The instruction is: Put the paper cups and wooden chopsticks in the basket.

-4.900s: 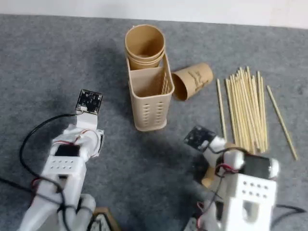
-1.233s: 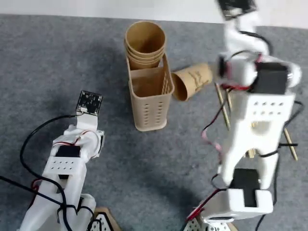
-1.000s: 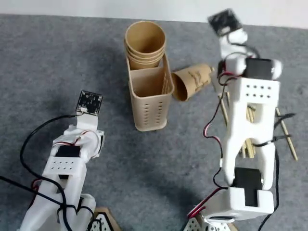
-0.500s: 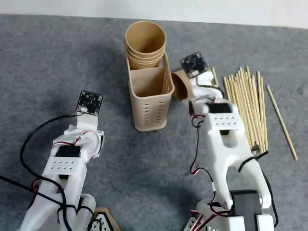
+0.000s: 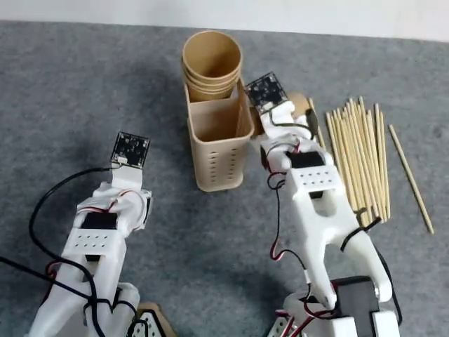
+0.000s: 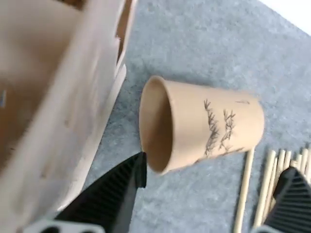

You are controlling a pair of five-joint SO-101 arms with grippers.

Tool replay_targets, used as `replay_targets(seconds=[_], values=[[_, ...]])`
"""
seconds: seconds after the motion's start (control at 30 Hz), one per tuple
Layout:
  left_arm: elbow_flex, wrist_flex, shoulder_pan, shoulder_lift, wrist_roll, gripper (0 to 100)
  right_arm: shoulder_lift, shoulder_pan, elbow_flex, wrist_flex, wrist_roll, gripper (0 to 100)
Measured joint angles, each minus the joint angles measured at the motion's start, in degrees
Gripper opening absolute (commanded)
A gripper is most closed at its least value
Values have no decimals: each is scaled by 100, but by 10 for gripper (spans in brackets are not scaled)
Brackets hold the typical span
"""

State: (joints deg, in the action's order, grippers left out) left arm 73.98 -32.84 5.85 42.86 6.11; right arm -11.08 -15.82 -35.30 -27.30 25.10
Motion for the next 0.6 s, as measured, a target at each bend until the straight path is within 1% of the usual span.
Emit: replay_targets(seconds=[0.1,0.23,0.37,0.5,0.6], values=[[0,0,0,0,0,120,554,88,246,70,0,399],[0,0,0,0,0,120,1521,255,1090,-88,0,386],[0,0,0,0,0,120,2259,492,1916,-431,-123,297],[0,0,0,0,0,120,2303,844,2523,-554,-527,210],[0,0,0,0,0,120,2303,1064,2831,-580,-607,131]])
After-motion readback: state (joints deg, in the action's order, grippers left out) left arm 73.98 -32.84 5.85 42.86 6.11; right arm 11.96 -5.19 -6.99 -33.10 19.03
